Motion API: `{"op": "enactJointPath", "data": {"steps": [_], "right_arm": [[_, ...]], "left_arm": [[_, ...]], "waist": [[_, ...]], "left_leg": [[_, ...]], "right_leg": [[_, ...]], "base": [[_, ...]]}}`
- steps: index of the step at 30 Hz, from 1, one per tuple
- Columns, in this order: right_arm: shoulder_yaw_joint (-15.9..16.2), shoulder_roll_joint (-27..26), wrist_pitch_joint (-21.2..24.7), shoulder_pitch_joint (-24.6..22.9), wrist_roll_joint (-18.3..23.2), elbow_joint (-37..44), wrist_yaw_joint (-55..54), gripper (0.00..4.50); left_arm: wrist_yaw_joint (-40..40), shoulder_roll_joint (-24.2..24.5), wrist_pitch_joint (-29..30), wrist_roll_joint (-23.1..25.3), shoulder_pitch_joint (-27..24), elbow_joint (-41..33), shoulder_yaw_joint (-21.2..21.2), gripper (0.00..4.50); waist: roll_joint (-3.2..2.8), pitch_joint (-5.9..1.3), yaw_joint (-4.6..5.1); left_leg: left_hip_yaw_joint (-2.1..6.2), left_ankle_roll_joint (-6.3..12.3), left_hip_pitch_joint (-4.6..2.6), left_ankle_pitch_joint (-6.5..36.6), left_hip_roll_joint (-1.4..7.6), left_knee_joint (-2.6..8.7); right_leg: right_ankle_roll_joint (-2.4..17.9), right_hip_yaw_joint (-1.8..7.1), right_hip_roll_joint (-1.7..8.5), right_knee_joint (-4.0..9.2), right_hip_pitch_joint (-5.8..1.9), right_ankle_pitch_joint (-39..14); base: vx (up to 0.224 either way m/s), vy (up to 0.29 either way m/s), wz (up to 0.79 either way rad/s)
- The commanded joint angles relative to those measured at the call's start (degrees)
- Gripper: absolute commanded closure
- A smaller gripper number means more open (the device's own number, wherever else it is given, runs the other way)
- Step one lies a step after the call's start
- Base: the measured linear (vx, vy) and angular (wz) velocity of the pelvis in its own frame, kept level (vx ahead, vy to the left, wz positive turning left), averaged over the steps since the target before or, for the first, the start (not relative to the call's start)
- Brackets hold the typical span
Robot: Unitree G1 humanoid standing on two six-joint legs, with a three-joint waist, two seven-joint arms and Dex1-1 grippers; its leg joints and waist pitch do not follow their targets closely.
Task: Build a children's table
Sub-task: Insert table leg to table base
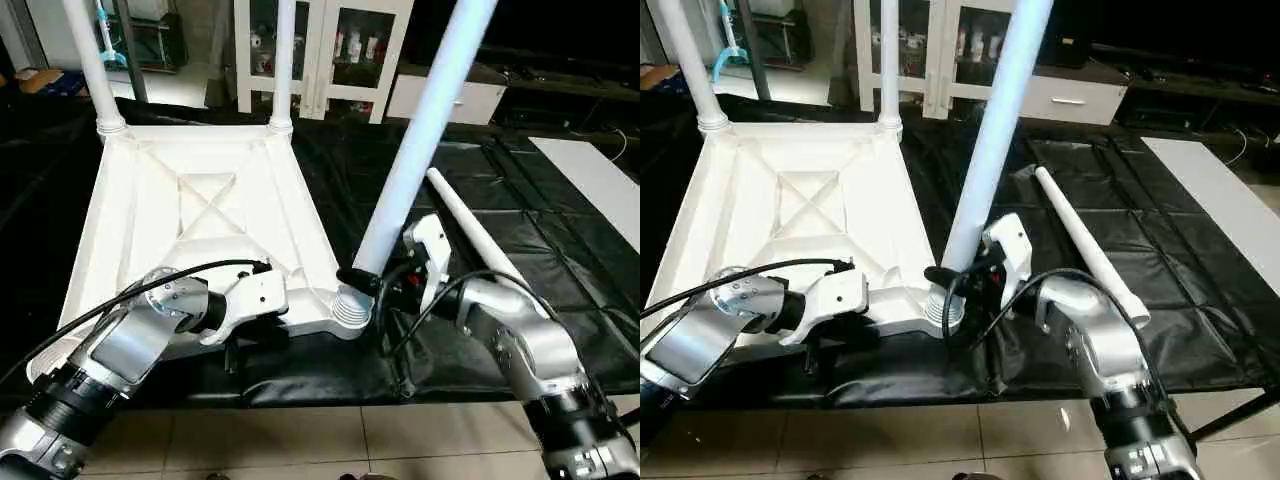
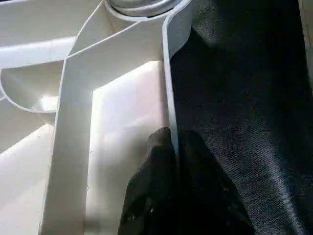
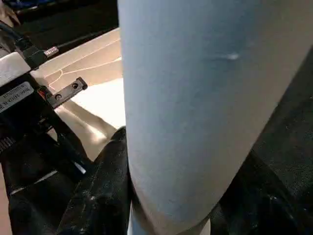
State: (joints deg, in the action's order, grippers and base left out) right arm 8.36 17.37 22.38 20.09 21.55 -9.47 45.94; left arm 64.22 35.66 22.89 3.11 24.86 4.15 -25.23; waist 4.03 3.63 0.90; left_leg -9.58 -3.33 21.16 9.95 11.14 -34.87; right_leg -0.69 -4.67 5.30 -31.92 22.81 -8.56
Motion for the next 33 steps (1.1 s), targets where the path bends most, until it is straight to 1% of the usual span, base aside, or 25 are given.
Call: {"op": "enactJointPath", "data": {"steps": [1,2,3,4,6,9,12,13,16,18,19,20,21,22,23,24,25,26,27,28,29,30,31,32,33], "right_arm": [[-0.06,0.94,1.07,-3.29,-3.95,-2.87,-2.27,2.64],[1.0,1.2,-0.17,-4.6,-4.42,-2.67,-2.18,2.64],[2.0,1.51,-1.03,-5.63,-4.92,-2.6,-2.0,2.64],[2.72,1.71,-2.1,-6.38,-5.41,-2.62,-1.78,2.64],[2.87,1.67,-3.28,-7.05,-5.64,-2.63,-1.74,2.64],[3.36,2.04,-5.28,-7.94,-6.33,-2.14,-1.19,2.64],[4.41,2.78,-6.17,-8.35,-7.64,-2.02,-0.48,2.64],[5.23,3.34,-6.63,-8.37,-8.58,-2.3,-0.04,2.64],[6.44,4.45,-5.47,-7.54,-9.28,-3.42,0.79,2.64],[6.84,4.83,-5.32,-7.12,-9.5,-4.06,1.13,2.64],[6.82,4.84,-4.45,-6.85,-9.2,-4.61,1.44,2.64],[6.73,4.84,-3.01,-6.51,-8.61,-5.16,1.97,2.64],[6.87,4.93,-2.85,-6.12,-8.66,-5.76,2.45,2.64],[7.13,5.03,-3.06,-5.62,-9.15,-6.57,2.6,2.64],[7.65,5.12,-3.7,-4.73,-10.14,-7.99,2.69,2.64],[7.72,4.99,-3.88,-4.28,-10.36,-8.63,2.69,2.64],[7.72,4.92,-3.91,-4.08,-10.32,-8.86,2.72,2.64],[7.72,4.87,-3.93,-3.95,-10.29,-9.02,2.74,2.64],[7.43,4.66,-3.99,-3.75,-9.9,-9.05,2.68,2.64],[7.39,4.69,-4.05,-3.76,-9.75,-9.01,2.6,2.64],[7.38,4.76,-4.26,-3.81,-9.68,-8.98,2.46,2.64],[7.26,4.78,-4.55,-3.91,-9.59,-8.93,2.16,2.64],[7.26,4.78,-4.55,-3.91,-9.59,-8.93,2.16,2.64],[6.88,4.68,-4.64,-4.23,-9.32,-8.62,1.77,2.64],[6.73,4.68,-4.79,-4.53,-9.27,-8.31,1.62,2.64]], "left_arm": [[1.49,0.38,-0.34,0.31,0.11,-2.17,-1.12,4.5],[1.48,0.44,-0.32,0.33,0.14,-2.12,-1.13,4.5],[1.49,0.43,-0.28,0.35,0.23,-2.05,-1.18,4.5],[1.48,0.38,-0.29,0.38,0.36,-1.94,-1.21,4.5],[1.45,0.25,-0.29,0.44,0.54,-1.8,-1.29,4.5],[1.56,0.28,-0.35,0.48,0.67,-1.58,-1.34,4.5],[1.82,0.38,-0.33,0.57,0.76,-1.48,-1.45,4.5],[1.85,0.39,-0.37,0.65,0.83,-1.41,-1.53,4.5],[1.87,0.27,-0.39,0.73,1.05,-1.3,-1.68,4.5],[1.88,0.22,-0.35,0.74,1.08,-1.33,-1.74,4.5],[1.88,0.24,-0.34,0.74,1.05,-1.38,-1.8,4.5],[1.91,0.28,-0.32,0.72,0.97,-1.5,-1.86,4.5],[1.94,0.33,-0.31,0.69,0.86,-1.64,-1.89,4.5],[1.95,0.37,-0.3,0.69,0.78,-1.72,-1.91,4.5],[1.97,0.43,-0.34,0.74,0.66,-1.78,-1.97,4.5],[1.96,0.45,-0.34,0.77,0.63,-1.79,-2.0,4.5],[1.96,0.44,-0.32,0.78,0.63,-1.8,-2.0,4.5],[1.96,0.44,-0.3,0.78,0.63,-1.81,-2.01,4.5],[1.93,0.47,-0.2,0.8,0.6,-1.89,-2.0,4.5],[1.91,0.49,-0.17,0.8,0.56,-1.95,-1.98,4.5],[1.87,0.52,-0.2,0.8,0.53,-1.94,-1.94,4.5],[1.84,0.54,-0.24,0.78,0.53,-1.9,-1.93,4.5],[1.84,0.54,-0.24,0.78,0.53,-1.9,-1.93,4.5],[1.75,0.52,-0.27,0.77,0.57,-1.8,-1.92,4.5],[1.55,0.45,-0.35,0.86,0.6,-1.72,-1.9,4.5]], "waist": [[-1.41,-2.35,0.92],[-1.44,-2.39,1.11],[-1.5,-2.36,1.06],[-1.81,-2.42,1.0],[-1.8,-2.12,1.36],[-2.09,-1.93,1.47],[-2.12,-1.79,1.58],[-2.26,-1.77,1.52],[-2.41,-1.59,1.58],[-2.46,-1.44,1.66],[-2.41,-1.43,1.69],[-2.46,-1.17,1.76],[-2.56,-1.17,1.81],[-2.59,-1.18,1.77],[-2.48,-1.26,1.74],[-2.11,-1.16,1.85],[-2.22,-1.18,1.7],[-2.06,-1.14,1.73],[-2.05,-1.1,1.85],[-2.27,-1.1,1.95],[-2.49,-1.17,1.82],[-2.91,-1.08,1.56],[-3.01,-1.19,1.07],[-3.08,-0.91,0.42],[-2.06,-0.99,-1.8]], "left_leg": [[1.99,-4.52,-2.99,40.32,1.67,5.46],[2.16,-4.51,-2.76,40.43,1.73,5.66],[2.17,-4.52,-2.72,40.54,1.82,5.76],[2.17,-4.51,-2.88,40.61,1.89,5.89],[2.5,-4.79,-2.9,42.37,2.08,6.43],[2.7,-5.13,-3.22,44.41,2.09,6.59],[2.99,-5.35,-3.12,45.15,2.03,6.66],[3.01,-5.41,-3.17,45.37,2.05,6.67],[3.11,-5.55,-3.33,46.56,2.09,6.85],[3.19,-5.67,-3.46,47.55,2.11,6.95],[3.32,-5.76,-3.39,48.08,2.19,7.15],[3.35,-5.93,-3.45,49.55,2.3,7.5],[3.46,-6.18,-3.36,50.54,2.38,7.79],[3.41,-6.27,-3.32,50.83,2.43,7.95],[3.31,-6.24,-3.43,50.5,2.33,7.89],[3.32,-6.08,-3.45,49.74,2.17,7.71],[3.29,-5.99,-3.68,49.2,2.07,7.47],[3.23,-5.84,-3.81,48.6,1.98,7.28],[3.4,-5.55,-3.87,47.27,1.81,6.84],[3.66,-5.73,-3.4,47.84,2.06,7.42],[3.69,-5.92,-3.21,48.55,2.3,7.92],[3.54,-6.51,-2.3,50.93,2.96,9.73],[3.4,-6.82,-1.16,51.92,3.5,10.94],[2.7,-7.1,-0.35,53.46,3.96,12.69],[-0.5,-5.82,-0.44,50.97,3.6,14.28]], "right_leg": [[3.56,0.51,2.68,5.99,0.56,-39.8],[3.44,0.34,2.79,5.93,0.2,-39.61],[3.55,0.34,2.86,5.96,0.12,-39.18],[3.76,0.32,2.93,5.96,0.03,-38.4],[4.14,-0.25,2.75,6.12,-0.36,-36.99],[4.17,-0.6,2.74,6.22,-0.43,-37.1],[3.66,-0.84,2.89,6.48,-0.61,-38.68],[3.57,-0.89,2.91,6.45,-0.63,-38.76],[3.62,-0.98,2.83,6.46,-0.52,-38.89],[3.52,-1.32,2.75,6.59,-0.54,-38.8],[3.43,-1.5,2.74,6.47,-0.81,-38.73],[3.38,-1.82,2.53,6.48,-0.83,-38.86],[3.33,-2.03,2.47,6.17,-1.22,-38.58],[3.35,-2.02,2.47,6.04,-1.33,-38.42],[3.25,-1.95,2.55,6.09,-1.27,-38.82],[2.84,-2.04,2.73,6.51,-1.15,-40.4],[2.61,-2.07,2.87,6.75,-1.03,-41.34],[2.34,-2.14,2.98,7.06,-0.89,-42.36],[1.4,-2.64,3.26,7.71,-0.93,-44.96],[1.28,-2.89,3.1,7.34,-1.6,-44.1],[1.52,-2.91,2.88,6.93,-2.01,-42.63],[2.69,-2.75,2.07,5.02,-3.14,-37.32],[3.73,-1.8,1.83,2.17,-4.31,-32.26],[4.73,-1.56,1.01,0.13,-4.88,-28.34],[5.12,0.32,-0.19,-3.57,-4.17,-24.59]], "base": [[0.0,0.0,0.0],[0.0,0.0,0.0],[0.0,0.0,0.0],[0.0,0.0,0.0],[0.0,0.0,0.0],[0.0,0.0,0.0],[0.0,0.0,0.0],[0.0,0.0,0.0],[0.0,0.0,0.0],[0.0,0.0,0.0],[0.0,0.0,0.0],[0.0,0.0,0.0],[0.0,0.0,0.0],[0.0,0.0,0.0],[0.0,0.0,0.0],[0.0,0.0,0.0],[0.0,0.0,0.0],[0.0,0.0,0.0],[0.0,0.0,0.0],[0.0,0.0,0.0],[0.0,0.0,0.0],[0.0,0.0,0.0],[0.0,0.0,0.0],[-0.028,-0.036,0.2],[-0.028,-0.036,0.2]]}}
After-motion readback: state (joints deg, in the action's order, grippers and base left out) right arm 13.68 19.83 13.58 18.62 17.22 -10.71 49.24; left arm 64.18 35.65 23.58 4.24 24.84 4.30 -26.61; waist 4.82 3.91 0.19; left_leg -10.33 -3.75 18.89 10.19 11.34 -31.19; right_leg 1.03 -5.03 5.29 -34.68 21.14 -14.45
